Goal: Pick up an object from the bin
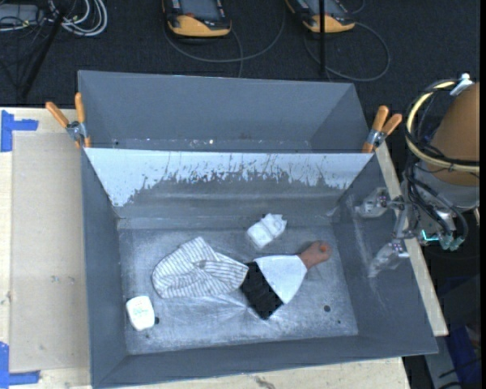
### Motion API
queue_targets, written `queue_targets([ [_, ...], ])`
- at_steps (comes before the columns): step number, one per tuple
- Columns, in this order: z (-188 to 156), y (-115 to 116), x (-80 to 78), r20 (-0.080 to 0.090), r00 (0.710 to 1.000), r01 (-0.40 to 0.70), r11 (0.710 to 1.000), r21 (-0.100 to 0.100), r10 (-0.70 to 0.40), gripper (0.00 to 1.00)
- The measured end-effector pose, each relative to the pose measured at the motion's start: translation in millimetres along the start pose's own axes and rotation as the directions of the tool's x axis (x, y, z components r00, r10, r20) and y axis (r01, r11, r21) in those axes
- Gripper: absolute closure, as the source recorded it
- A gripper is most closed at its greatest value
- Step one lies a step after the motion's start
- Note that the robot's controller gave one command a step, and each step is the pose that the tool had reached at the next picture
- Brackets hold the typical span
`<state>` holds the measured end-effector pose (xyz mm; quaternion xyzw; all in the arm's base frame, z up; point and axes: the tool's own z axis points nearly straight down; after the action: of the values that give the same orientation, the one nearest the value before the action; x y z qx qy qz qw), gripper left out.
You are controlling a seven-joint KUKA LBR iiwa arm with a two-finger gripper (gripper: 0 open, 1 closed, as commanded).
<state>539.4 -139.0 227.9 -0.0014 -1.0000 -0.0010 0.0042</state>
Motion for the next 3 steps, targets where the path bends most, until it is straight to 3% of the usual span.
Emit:
queue_targets([
  [1, -4.4, 0.6, -1.5, 0.008, 1.0, 0.003, 1.0, 0.001, -0.003, 0.0],
  [2, 41.9, 13.3, -4.6, 0.015, 0.999, 0.048, 0.999, 0.004, -0.048, 0.0],
  [3, 101.9, 27.5, -17.7, 0.013, 0.998, 0.065, 0.998, 0.003, -0.065, 0.0],
])
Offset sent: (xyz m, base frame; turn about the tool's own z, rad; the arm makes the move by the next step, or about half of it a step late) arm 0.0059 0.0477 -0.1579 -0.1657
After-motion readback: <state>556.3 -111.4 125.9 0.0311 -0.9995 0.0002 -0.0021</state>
